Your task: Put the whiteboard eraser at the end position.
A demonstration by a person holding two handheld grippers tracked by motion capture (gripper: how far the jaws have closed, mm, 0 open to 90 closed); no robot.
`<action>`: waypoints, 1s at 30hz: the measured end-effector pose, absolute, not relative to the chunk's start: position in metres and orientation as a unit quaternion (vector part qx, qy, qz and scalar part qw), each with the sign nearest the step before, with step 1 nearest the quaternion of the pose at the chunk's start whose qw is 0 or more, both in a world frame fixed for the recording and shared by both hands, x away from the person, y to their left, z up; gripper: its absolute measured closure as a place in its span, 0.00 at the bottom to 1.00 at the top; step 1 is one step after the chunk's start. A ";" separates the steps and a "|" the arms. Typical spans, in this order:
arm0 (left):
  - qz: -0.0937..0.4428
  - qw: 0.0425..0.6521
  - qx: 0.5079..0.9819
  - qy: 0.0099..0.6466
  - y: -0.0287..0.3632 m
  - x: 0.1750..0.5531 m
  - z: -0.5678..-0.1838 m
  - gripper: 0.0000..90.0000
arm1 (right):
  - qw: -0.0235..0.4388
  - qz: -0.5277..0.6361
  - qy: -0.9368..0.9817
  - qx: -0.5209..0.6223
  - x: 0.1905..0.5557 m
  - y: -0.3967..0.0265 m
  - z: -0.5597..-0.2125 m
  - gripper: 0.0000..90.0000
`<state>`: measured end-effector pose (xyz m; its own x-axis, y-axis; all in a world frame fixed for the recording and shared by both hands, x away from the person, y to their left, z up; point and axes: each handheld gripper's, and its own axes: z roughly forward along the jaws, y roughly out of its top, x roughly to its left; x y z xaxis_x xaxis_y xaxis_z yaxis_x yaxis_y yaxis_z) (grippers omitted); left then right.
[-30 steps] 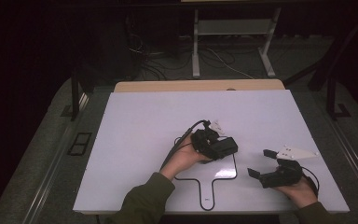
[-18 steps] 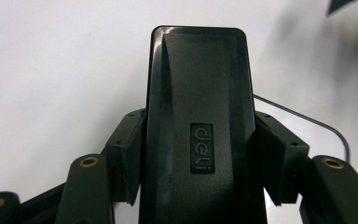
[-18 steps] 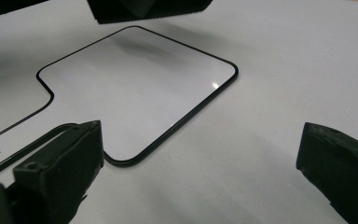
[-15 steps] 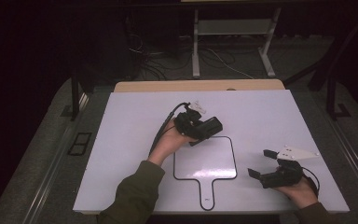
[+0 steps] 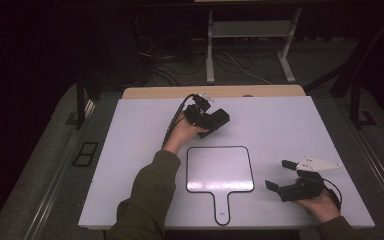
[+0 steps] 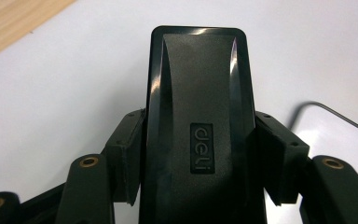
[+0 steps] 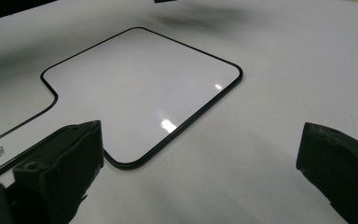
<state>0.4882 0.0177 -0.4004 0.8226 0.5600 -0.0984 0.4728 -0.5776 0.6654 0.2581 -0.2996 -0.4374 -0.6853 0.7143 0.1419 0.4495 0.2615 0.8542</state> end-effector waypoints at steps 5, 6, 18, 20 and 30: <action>0.065 0.345 0.889 0.295 0.009 0.506 -0.408 0.43 | 0.135 0.480 0.783 0.373 0.258 -0.300 -0.438 0.00; 0.067 0.337 0.891 0.298 0.007 0.510 -0.411 0.43 | 0.135 0.480 0.783 0.372 0.258 -0.300 -0.438 0.00; 0.068 0.313 0.891 0.322 0.002 0.525 -0.434 0.43 | 0.136 0.485 0.781 0.370 0.256 -0.301 -0.437 0.00; 0.061 0.309 0.893 0.323 0.001 0.525 -0.435 0.43 | 0.136 0.484 0.781 0.370 0.256 -0.301 -0.437 0.00; 0.065 0.312 0.893 0.317 -0.002 0.526 -0.438 0.43 | 0.135 0.484 0.782 0.370 0.256 -0.300 -0.437 0.00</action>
